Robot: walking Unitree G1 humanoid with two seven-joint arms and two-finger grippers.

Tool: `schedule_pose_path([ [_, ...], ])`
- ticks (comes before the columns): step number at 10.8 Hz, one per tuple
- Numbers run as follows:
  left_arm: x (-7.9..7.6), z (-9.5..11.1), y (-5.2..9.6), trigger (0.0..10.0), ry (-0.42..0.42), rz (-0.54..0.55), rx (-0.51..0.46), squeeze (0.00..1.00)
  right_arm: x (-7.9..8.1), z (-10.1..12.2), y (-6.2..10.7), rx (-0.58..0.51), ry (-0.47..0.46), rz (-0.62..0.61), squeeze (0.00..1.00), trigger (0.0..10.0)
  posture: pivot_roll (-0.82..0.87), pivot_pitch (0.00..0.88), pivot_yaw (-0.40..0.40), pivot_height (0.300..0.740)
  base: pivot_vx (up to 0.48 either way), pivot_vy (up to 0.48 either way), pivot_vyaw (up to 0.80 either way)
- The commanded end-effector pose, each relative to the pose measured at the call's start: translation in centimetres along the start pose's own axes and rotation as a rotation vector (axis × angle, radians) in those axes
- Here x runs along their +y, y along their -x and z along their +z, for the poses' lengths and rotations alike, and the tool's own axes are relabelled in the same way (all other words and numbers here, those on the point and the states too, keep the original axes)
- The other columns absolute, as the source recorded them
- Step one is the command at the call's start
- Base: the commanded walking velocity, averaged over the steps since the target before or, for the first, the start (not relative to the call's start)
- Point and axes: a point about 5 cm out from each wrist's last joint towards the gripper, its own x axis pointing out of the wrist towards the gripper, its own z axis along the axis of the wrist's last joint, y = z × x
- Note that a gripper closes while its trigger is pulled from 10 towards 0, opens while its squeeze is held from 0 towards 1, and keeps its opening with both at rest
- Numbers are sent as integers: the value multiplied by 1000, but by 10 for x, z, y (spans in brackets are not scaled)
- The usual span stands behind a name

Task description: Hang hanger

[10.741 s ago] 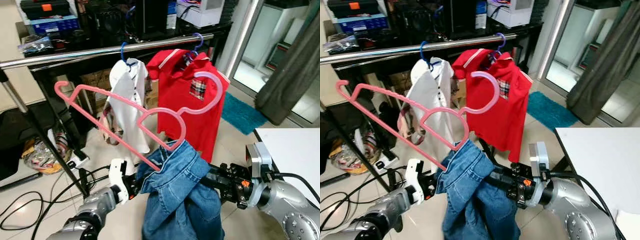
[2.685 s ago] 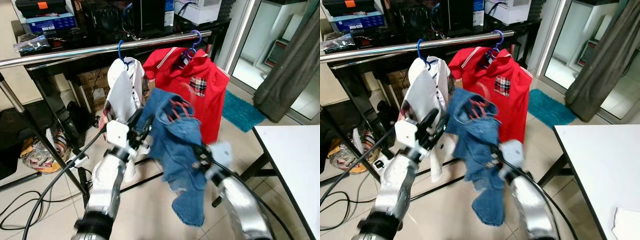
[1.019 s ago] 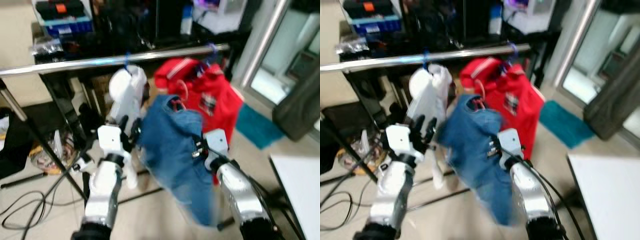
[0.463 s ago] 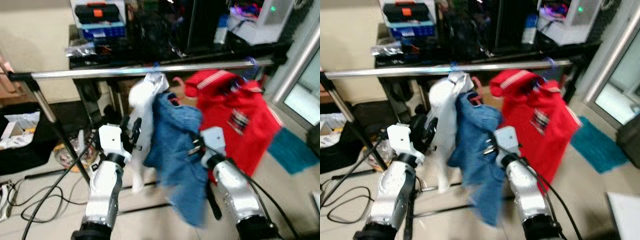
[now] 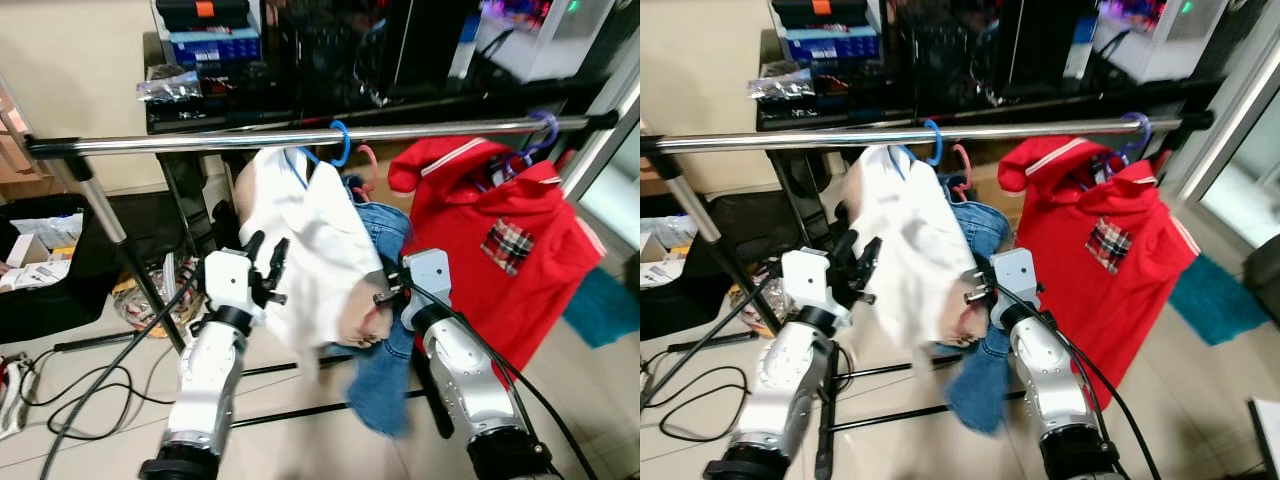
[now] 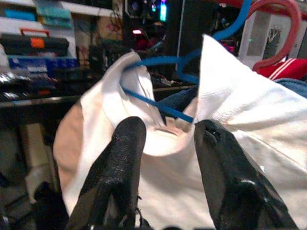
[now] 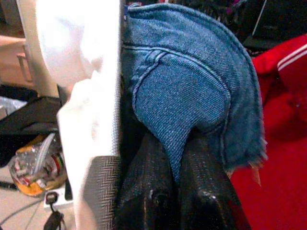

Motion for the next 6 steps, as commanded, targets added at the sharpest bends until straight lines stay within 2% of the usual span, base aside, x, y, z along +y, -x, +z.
schedule_pose_path([
  [1,-3,0,2,10000,-15,-20,-2,0,-7,11,-1,-64,0,-36,0,10000,121,47,-2,740,0,0,0],
  [4,-7,0,3,10000,-58,-65,-8,0,-33,9,9,-65,23,-191,0,10000,117,49,-2,740,0,0,0],
  [6,-9,1,1,10000,-62,-76,-14,0,-37,23,1,-94,40,-219,0,10000,111,46,0,740,0,0,0],
])
